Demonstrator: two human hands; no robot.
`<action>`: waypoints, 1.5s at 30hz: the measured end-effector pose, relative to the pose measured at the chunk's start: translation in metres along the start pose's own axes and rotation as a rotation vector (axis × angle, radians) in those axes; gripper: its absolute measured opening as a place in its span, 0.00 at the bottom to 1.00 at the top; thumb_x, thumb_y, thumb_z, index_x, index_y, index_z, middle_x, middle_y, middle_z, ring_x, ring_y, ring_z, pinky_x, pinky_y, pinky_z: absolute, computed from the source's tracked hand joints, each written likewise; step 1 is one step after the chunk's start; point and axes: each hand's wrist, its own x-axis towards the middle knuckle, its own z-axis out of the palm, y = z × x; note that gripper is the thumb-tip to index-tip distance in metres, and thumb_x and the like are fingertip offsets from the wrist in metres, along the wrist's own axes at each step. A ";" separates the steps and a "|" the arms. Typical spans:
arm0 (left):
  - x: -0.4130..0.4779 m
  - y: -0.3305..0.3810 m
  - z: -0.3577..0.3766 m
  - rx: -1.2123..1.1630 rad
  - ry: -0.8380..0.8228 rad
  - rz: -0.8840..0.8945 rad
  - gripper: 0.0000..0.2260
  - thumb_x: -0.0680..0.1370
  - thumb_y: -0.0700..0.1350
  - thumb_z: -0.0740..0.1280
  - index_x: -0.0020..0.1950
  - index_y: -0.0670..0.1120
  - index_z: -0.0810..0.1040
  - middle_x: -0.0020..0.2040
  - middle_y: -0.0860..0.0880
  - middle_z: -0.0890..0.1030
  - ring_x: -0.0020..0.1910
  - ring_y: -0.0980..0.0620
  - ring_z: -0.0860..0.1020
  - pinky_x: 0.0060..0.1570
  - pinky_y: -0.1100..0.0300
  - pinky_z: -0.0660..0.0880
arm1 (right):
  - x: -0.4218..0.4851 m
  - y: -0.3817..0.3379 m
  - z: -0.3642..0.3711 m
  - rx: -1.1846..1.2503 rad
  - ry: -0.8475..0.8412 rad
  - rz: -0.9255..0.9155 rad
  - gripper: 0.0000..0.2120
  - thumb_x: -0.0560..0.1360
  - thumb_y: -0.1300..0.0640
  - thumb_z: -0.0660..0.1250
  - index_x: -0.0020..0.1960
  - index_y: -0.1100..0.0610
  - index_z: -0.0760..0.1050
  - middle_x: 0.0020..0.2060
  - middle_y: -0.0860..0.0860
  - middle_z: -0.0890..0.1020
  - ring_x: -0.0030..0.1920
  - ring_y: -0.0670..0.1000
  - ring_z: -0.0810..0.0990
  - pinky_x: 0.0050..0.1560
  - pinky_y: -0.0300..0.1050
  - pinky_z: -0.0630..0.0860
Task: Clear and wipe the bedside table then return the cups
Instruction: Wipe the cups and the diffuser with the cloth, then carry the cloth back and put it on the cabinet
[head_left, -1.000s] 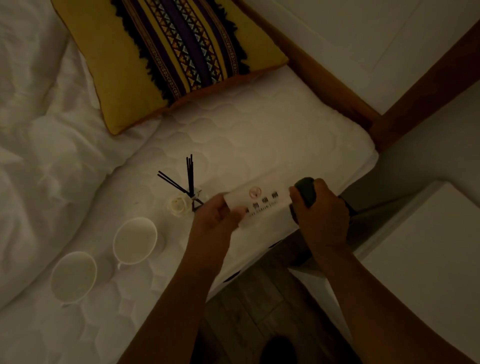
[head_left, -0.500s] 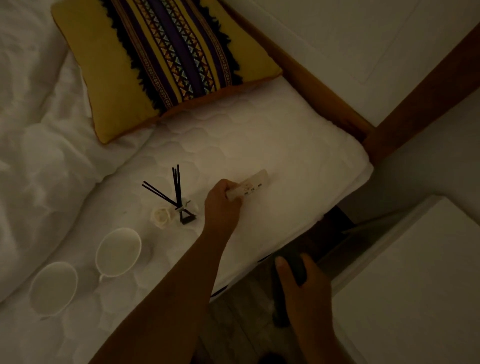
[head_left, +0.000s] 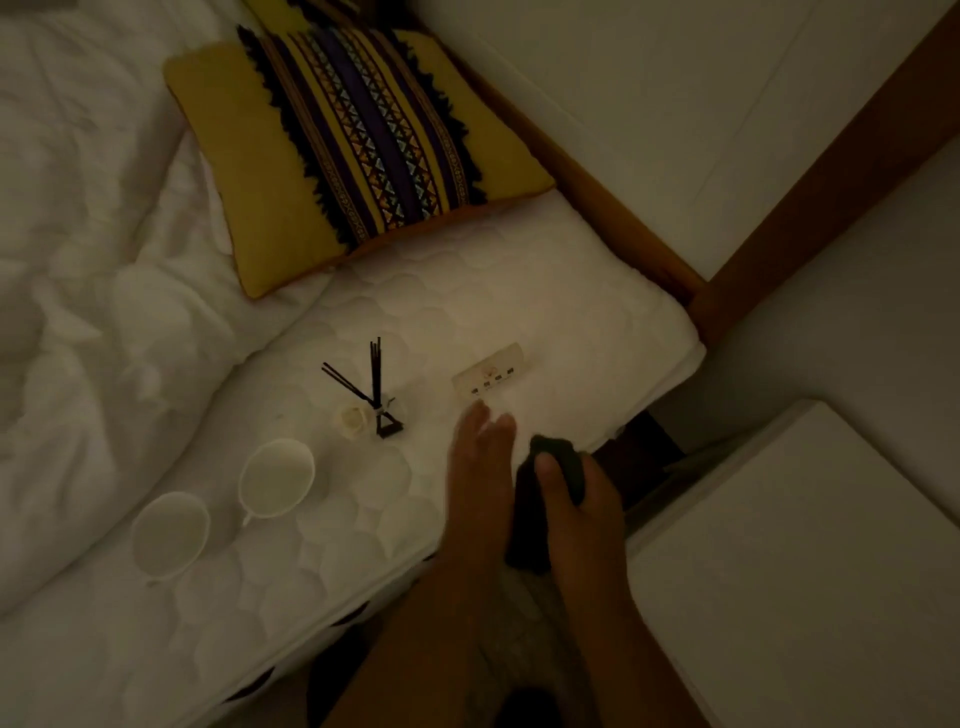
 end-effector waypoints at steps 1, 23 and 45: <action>-0.019 0.007 0.003 -0.088 -0.064 -0.019 0.20 0.81 0.55 0.59 0.73 0.54 0.68 0.71 0.56 0.70 0.64 0.64 0.70 0.65 0.64 0.64 | -0.007 -0.010 0.006 0.022 -0.061 -0.002 0.16 0.75 0.39 0.61 0.50 0.49 0.77 0.45 0.49 0.83 0.46 0.48 0.82 0.46 0.42 0.79; -0.386 0.176 -0.453 0.725 0.250 0.245 0.07 0.72 0.52 0.73 0.47 0.57 0.77 0.70 0.56 0.71 0.70 0.58 0.65 0.66 0.61 0.65 | -0.346 -0.287 0.224 -1.112 -1.597 -1.035 0.11 0.74 0.45 0.67 0.48 0.52 0.76 0.40 0.48 0.78 0.41 0.47 0.77 0.41 0.41 0.72; -0.854 -0.097 -0.881 0.504 1.414 -0.388 0.07 0.73 0.46 0.71 0.47 0.43 0.80 0.59 0.46 0.79 0.58 0.48 0.74 0.61 0.50 0.71 | -1.012 -0.068 0.566 -0.863 -2.056 -1.854 0.03 0.76 0.55 0.67 0.49 0.49 0.74 0.44 0.47 0.75 0.47 0.50 0.75 0.48 0.46 0.73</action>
